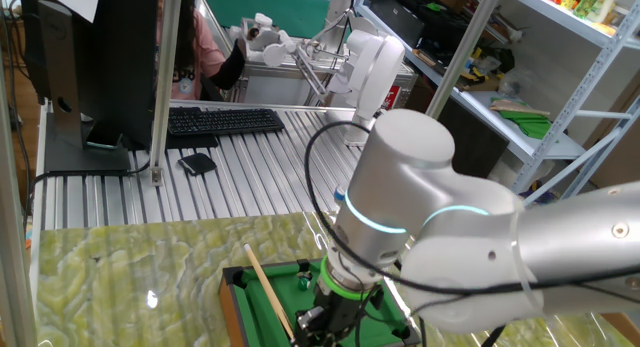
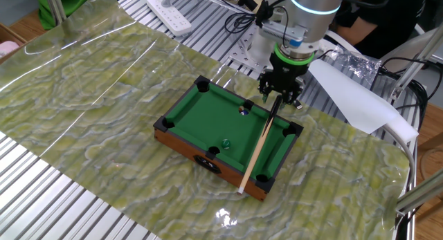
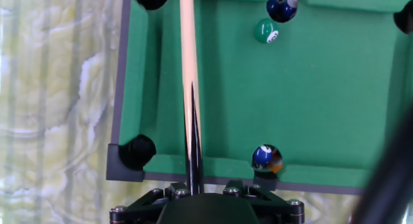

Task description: Hit the pool ball

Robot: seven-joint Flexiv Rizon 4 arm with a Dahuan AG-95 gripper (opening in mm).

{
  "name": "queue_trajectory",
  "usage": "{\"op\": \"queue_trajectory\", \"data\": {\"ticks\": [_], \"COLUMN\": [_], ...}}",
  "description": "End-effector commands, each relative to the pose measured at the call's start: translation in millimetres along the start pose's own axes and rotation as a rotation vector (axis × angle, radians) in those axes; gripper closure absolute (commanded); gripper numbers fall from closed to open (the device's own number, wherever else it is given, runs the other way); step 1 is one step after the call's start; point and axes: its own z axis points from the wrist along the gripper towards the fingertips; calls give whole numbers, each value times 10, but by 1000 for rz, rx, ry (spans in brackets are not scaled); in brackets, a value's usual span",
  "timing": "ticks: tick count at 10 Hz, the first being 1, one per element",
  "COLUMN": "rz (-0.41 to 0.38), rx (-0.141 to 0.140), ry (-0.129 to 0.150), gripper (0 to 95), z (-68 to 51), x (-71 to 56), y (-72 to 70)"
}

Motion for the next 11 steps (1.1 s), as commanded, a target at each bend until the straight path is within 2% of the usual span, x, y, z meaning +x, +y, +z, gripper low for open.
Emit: {"op": "queue_trajectory", "data": {"ticks": [1,2,11], "rz": [0,1,9], "rx": [-1,1,4], "ry": [1,2,-6], "gripper": [570,380,380], "z": [6,12,88], "x": [6,9,35], "y": [18,25,98]}}
